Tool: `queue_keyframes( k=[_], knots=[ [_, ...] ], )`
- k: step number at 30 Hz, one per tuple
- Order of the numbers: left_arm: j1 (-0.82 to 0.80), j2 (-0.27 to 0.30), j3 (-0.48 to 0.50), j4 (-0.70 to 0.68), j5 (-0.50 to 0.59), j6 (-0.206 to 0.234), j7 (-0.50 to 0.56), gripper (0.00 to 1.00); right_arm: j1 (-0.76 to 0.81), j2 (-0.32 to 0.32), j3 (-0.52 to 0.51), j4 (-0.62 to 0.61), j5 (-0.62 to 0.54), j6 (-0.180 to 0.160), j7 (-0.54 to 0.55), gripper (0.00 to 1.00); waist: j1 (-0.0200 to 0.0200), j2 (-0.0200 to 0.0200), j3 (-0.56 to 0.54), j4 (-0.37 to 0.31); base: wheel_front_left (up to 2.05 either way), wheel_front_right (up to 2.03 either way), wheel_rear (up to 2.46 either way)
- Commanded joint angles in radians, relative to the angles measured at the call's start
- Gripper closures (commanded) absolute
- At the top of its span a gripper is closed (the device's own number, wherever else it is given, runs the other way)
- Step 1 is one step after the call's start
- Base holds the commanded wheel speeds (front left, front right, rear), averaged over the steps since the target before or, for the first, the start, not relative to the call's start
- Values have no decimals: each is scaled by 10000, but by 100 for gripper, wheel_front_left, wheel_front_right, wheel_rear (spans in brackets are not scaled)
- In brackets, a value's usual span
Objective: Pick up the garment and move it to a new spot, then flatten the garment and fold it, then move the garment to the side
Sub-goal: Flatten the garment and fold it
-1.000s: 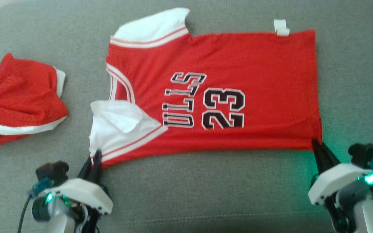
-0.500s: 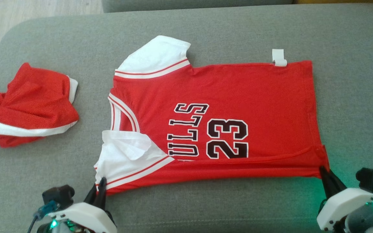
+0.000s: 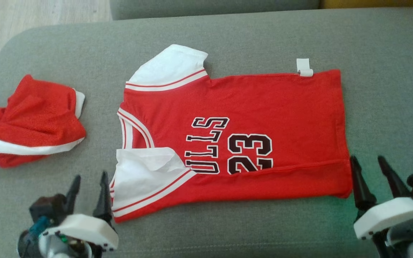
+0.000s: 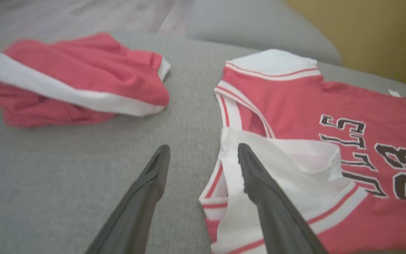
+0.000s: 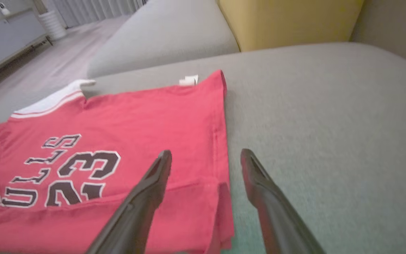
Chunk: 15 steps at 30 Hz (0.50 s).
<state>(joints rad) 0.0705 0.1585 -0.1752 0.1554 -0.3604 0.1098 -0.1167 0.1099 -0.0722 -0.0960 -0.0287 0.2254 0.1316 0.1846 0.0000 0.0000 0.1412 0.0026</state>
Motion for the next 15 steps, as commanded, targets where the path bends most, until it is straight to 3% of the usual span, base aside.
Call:
queue_keyframes(
  k=[1,8,15],
  knots=[
    [-541,205,435,-522,171,119,-198,0,-412,-185,308,-578,-109,-9,-219,0,0,0,-56,-23,0,0,0],
    [-819,488,455,-1801,687,482,-324,0,-860,-299,686,-1707,-316,-9,-449,0,0,0,-232,-82,0,0,0],
    [-827,612,395,-2477,792,614,-32,0,-940,-241,787,-1942,-337,-9,-266,0,0,0,-257,-103,0,0,0]
  ],
)
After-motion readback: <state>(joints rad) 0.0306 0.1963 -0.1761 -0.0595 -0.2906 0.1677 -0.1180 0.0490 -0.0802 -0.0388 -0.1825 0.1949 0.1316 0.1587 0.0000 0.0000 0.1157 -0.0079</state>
